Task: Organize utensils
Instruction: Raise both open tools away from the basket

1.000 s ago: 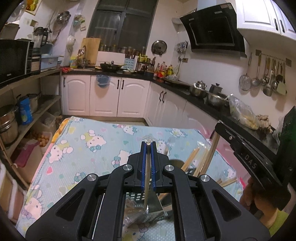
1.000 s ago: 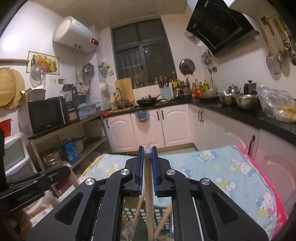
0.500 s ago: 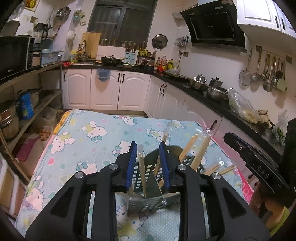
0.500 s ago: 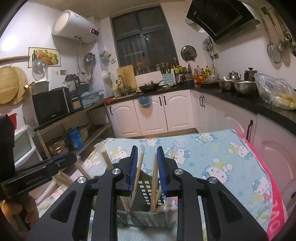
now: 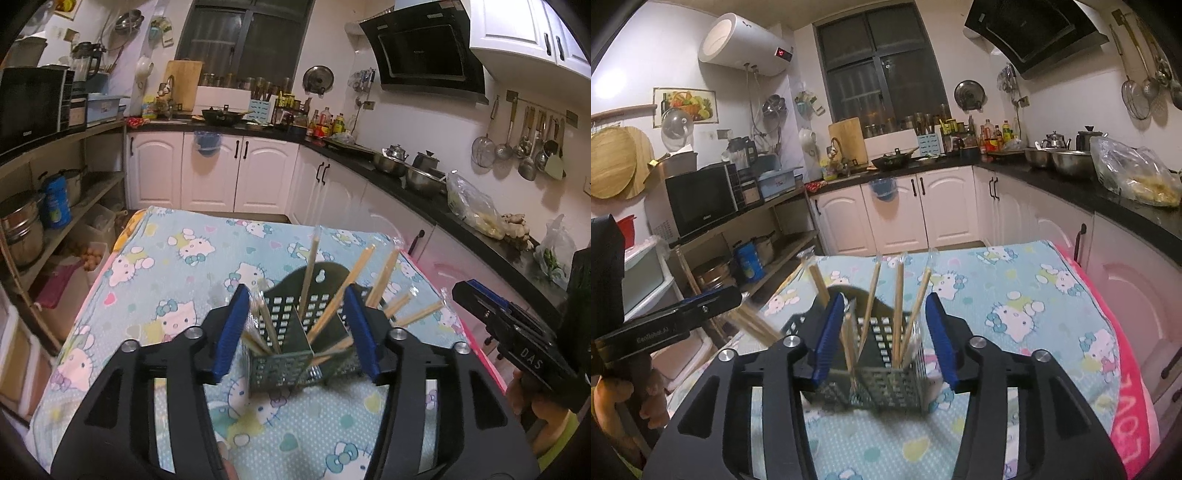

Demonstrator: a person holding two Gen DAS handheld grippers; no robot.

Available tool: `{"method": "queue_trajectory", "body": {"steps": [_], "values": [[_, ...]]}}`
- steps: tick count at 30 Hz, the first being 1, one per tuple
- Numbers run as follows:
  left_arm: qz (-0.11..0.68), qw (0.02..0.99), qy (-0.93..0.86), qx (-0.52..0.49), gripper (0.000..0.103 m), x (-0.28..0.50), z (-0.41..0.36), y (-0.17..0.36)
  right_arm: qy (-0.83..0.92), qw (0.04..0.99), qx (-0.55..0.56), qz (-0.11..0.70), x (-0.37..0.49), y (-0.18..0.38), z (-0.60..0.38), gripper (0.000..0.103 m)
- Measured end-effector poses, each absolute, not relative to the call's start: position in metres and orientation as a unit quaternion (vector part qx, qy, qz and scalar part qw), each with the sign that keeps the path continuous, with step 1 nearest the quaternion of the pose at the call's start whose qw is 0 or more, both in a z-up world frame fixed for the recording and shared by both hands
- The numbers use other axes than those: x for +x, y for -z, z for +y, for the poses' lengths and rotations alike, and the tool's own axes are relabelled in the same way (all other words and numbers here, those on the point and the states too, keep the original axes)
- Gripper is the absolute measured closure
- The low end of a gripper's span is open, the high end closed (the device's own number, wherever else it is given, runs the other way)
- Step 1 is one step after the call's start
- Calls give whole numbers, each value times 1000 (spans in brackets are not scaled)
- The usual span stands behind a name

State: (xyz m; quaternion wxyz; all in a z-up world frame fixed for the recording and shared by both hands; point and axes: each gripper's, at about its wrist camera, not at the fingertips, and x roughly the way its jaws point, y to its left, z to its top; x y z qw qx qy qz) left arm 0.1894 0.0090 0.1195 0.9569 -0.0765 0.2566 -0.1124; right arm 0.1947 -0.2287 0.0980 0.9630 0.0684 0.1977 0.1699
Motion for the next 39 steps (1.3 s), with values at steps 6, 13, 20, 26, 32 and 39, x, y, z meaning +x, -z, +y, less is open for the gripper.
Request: {"method": "queue_trajectory", "body": {"steps": [6,13,20,26,32,39], "values": [[264,954,112,-81,42,172,9,-112,-169,961,63,208,174,-91,-233,45],[273,953,108,-79,25,152,8,-100,-170,959,60,217,152,-82,-235,34],[286,949,104,-87,12,137,10,-82,-174,957,55,226,135,-72,-234,23],[301,944,100,-91,12,126,11,-63,-172,955,49,237,125,-57,-231,13],[309,942,96,-93,12,117,12,-44,-173,952,46,250,117,-39,-230,12],[306,943,92,-93,12,108,12,-29,-164,956,31,241,105,-23,-223,9]]}}
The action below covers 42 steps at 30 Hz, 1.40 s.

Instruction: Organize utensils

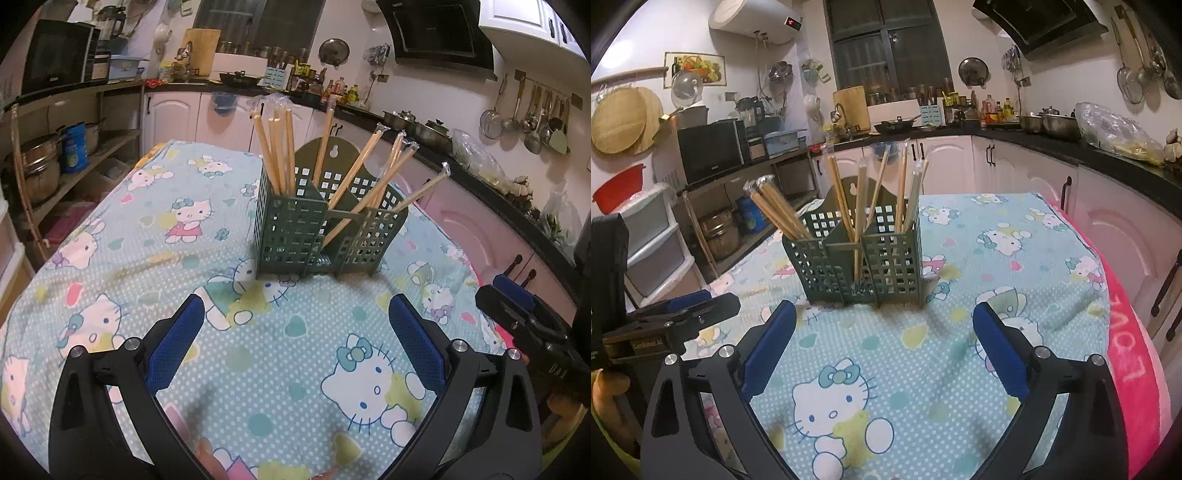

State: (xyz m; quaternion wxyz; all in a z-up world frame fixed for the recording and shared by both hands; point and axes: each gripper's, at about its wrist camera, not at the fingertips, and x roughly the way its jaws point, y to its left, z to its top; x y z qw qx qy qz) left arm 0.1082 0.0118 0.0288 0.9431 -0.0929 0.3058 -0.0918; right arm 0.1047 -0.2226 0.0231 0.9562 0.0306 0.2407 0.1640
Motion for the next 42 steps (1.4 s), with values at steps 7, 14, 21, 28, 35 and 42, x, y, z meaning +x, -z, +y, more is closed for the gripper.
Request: {"method": "queue_trajectory", "body": {"steps": [7,14,21,28,35,42], "values": [[295,948,80,-95,12,101,15,-17,-149,962,28,229,97,-10,-224,8],[280,954,75,-81,12,93,12,-4,-131,968,8,212,89,5,-227,7],[270,958,75,-68,11,90,5,7,-121,971,3,206,83,18,-229,7],[266,959,73,-68,11,88,5,11,-122,971,14,207,83,20,-234,7],[266,959,71,-69,11,88,6,12,-124,969,16,211,85,21,-235,7],[267,959,70,-72,11,88,8,12,-123,969,13,212,85,22,-234,7]]}}
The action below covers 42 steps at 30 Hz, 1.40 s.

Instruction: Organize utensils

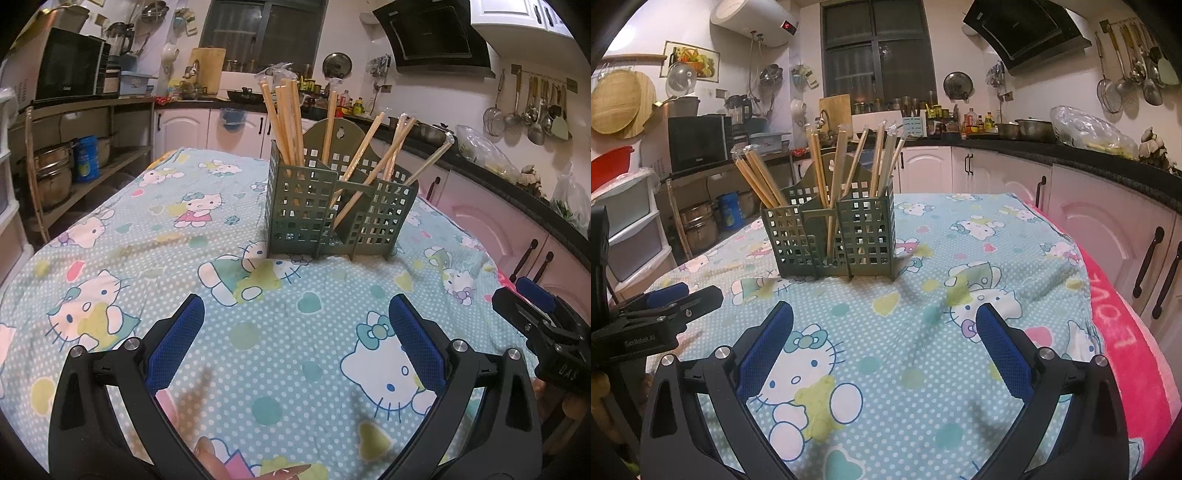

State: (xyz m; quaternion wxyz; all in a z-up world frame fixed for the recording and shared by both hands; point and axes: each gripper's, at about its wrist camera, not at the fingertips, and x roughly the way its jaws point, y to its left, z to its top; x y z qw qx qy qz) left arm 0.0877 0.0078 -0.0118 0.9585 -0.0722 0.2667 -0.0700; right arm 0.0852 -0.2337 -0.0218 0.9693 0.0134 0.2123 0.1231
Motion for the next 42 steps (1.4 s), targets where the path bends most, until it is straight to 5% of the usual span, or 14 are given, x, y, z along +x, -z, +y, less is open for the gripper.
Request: {"method": "queue_trajectory", "body": {"steps": [42], "values": [[262,961,61,-72,11,85,9,11,-118,970,12,212,85,23,-233,7]]}}
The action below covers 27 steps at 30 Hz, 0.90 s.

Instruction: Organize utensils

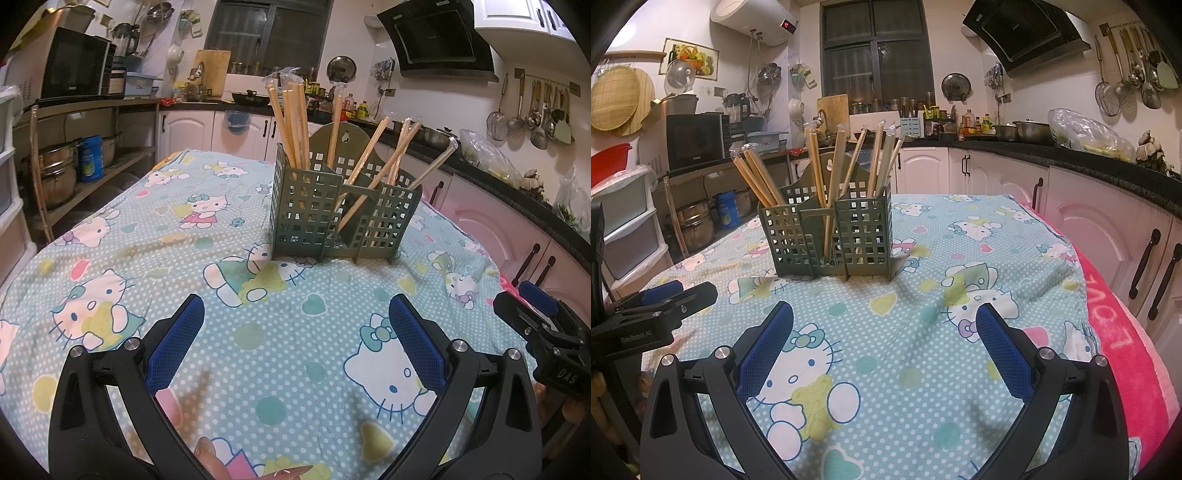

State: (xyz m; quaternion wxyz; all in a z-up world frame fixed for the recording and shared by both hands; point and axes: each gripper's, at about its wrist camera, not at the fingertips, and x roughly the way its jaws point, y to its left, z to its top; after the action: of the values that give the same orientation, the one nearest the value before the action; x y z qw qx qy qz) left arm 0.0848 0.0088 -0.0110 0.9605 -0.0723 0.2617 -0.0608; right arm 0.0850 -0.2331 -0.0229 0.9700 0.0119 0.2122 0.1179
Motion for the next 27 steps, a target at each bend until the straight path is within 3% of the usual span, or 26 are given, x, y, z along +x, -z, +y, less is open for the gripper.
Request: {"method": "queue_trajectory", "body": {"steps": [27], "values": [[268,958,64,-76,11,87,8,13,-116,970,7,216,85,24,-233,7]]}}
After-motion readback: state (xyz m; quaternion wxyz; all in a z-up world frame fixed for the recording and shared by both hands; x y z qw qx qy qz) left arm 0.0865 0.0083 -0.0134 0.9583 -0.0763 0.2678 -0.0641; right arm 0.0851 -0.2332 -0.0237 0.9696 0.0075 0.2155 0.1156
